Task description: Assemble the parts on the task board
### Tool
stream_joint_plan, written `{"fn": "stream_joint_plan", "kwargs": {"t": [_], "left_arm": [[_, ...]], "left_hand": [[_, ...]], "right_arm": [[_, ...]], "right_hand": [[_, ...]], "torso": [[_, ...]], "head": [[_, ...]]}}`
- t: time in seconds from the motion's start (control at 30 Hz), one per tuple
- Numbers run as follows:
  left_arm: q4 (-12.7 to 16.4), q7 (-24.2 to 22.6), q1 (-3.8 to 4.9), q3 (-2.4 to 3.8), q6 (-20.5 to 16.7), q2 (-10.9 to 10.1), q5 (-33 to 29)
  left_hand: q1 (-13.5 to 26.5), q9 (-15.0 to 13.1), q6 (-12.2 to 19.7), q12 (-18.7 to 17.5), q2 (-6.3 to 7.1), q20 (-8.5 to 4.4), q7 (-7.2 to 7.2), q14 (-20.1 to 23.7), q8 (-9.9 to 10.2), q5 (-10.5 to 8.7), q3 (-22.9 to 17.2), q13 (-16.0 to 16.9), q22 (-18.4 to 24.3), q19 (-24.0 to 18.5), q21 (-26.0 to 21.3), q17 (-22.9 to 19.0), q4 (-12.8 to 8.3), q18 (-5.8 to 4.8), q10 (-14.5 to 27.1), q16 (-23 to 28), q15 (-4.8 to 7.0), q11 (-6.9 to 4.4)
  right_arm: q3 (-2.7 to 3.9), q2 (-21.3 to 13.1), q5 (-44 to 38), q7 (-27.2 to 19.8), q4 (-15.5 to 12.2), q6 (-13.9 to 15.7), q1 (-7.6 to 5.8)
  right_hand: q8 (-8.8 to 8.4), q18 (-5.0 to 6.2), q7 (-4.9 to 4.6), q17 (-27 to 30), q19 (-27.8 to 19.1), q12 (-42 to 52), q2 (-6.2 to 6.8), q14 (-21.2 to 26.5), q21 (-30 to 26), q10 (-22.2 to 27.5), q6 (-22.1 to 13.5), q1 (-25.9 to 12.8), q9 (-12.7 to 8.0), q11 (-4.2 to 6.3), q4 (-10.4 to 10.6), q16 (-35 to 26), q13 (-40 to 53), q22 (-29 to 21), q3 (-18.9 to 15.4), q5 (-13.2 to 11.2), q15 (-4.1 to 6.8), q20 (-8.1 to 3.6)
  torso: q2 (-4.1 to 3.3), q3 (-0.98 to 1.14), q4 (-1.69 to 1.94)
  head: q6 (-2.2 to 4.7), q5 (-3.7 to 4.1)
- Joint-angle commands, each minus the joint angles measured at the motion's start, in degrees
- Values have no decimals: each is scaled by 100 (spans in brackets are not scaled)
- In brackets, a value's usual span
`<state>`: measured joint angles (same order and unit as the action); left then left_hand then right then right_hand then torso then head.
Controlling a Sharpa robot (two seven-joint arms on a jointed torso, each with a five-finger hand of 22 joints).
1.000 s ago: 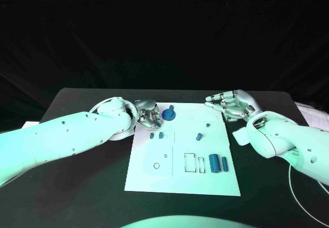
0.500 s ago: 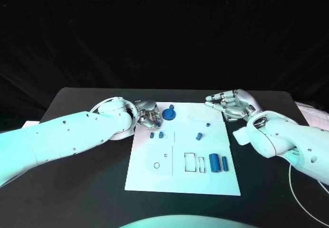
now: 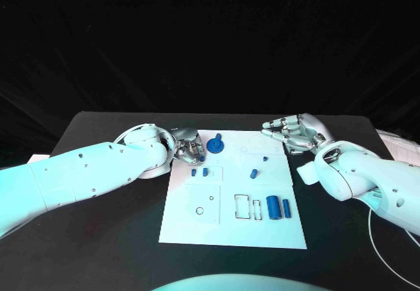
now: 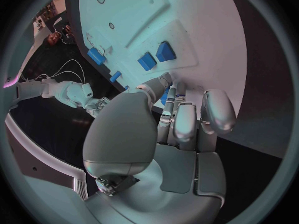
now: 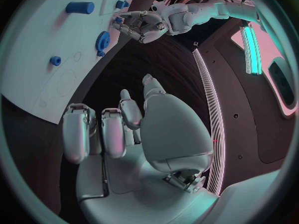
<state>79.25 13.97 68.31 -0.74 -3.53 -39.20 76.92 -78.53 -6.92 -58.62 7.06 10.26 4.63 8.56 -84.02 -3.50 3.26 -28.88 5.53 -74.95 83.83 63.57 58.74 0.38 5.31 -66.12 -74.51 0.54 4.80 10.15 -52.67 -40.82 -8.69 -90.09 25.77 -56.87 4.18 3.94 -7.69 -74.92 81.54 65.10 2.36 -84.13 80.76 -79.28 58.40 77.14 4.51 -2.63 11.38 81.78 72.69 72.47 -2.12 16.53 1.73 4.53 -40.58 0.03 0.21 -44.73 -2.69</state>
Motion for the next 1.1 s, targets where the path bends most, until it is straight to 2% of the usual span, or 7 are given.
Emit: {"fn": "stream_joint_plan", "kwargs": {"t": [0.03, 0.2, 0.33, 0.43, 0.6, 0.77, 1.1], "left_arm": [[22, -3, 0, 2, -3, -10, -40], [83, -57, 2, 6, -76, -136, -204], [156, -369, 27, 34, -347, -339, -926], [190, -992, 73, 46, -811, -498, -1984], [295, -2432, 103, 34, -1466, -701, -4678], [536, -3335, 89, -21, -1474, -859, -7047], [929, -3677, 34, -83, -1329, -1108, -8134]], "left_hand": [[-4, 21, 52, -39, 40, 60, 13, -17, -9, -11, -23, -13, -218, -5, -46, -15, 5, -37, 48, 39, -36, 15], [-31, 139, 239, -231, 97, 108, 63, 9, -1, -14, -55, -105, -39, -112, -443, -95, -22, 31, 306, 59, -90, 86], [-78, 232, 403, -340, 116, 156, 100, 43, -6, -10, 32, -184, 171, -227, -882, -201, -52, 103, 655, 93, -139, 148], [-39, 260, 309, -301, 47, 220, 189, 375, -62, -7, 229, -184, 685, -556, -1940, -1040, 44, 266, 879, 588, -208, 222], [53, 266, 117, 7, -93, 239, 181, 638, -153, 10, 324, -119, 1097, -854, -2767, -1494, 210, 397, 517, 848, -197, 187], [33, 273, 8, 302, -187, 224, 134, 1054, -215, 17, 332, -61, 1542, -1234, -3654, -2142, 253, 519, 209, 1238, -159, 114], [32, 275, -52, 429, -215, 198, 114, 1151, -260, 26, 383, -33, 1593, -1251, -3724, -2322, 257, 518, 119, 1320, -134, 79]], "right_arm": [[0, 0, -82, 3, 7, -78, 4], [1, -9, -611, 253, 80, -151, 4], [4, -40, -1510, 555, 142, -375, -3], [8, -70, -2315, 821, 166, -573, -33], [19, -100, -3829, 1388, 105, -954, -123], [22, -80, -5238, 1983, 3, -1391, -196], [17, 72, -6522, 2500, -132, -1867, -221]], "right_hand": [[9, -7, 8, -468, -41, -30, -60, -358, -37, 40, 4, 3, 8, 6, -42, -40, -34, -26, -10, 5, -5, -15], [-4, 92, -18, 118, -283, -3073, -135, -186, -348, 1466, -23, 361, 1, 0, -218, -616, -2210, -521, 184, -153, -22, -27], [5, 106, -82, 304, -287, -4379, -59, -186, -423, 1790, 55, 726, 1, -104, -345, -816, -3411, -613, 535, -291, -62, 8], [16, 100, -111, 369, -234, -5083, 65, -210, -401, 1689, 169, 863, 5, -172, -397, -874, -4216, -573, 791, -331, -117, 57], [11, 95, -63, 472, -196, -5624, 268, -219, -386, 1404, 341, 889, 7, -124, -422, -952, -4959, -546, 1086, -359, -97, 60], [-5, 95, 48, 571, -182, -5918, 418, -221, -399, 1323, 486, 803, 8, -105, -347, -1019, -5442, -560, 1298, -583, -82, 64], [-40, 109, 124, 714, -197, -6120, 610, -211, -470, 1295, 578, 722, -7, -79, -216, -1114, -5954, -648, 1579, -781, -8, 16]], "torso": [[2, -1, 2], [4, -4, -1], [6, -4, -2], [12, -2, 4], [7, 0, -3], [2, -21, 1], [-7, -4, -3]], "head": [[4, 2], [19, 23], [34, 55], [45, 97], [89, 215], [127, 343], [176, 361]]}}
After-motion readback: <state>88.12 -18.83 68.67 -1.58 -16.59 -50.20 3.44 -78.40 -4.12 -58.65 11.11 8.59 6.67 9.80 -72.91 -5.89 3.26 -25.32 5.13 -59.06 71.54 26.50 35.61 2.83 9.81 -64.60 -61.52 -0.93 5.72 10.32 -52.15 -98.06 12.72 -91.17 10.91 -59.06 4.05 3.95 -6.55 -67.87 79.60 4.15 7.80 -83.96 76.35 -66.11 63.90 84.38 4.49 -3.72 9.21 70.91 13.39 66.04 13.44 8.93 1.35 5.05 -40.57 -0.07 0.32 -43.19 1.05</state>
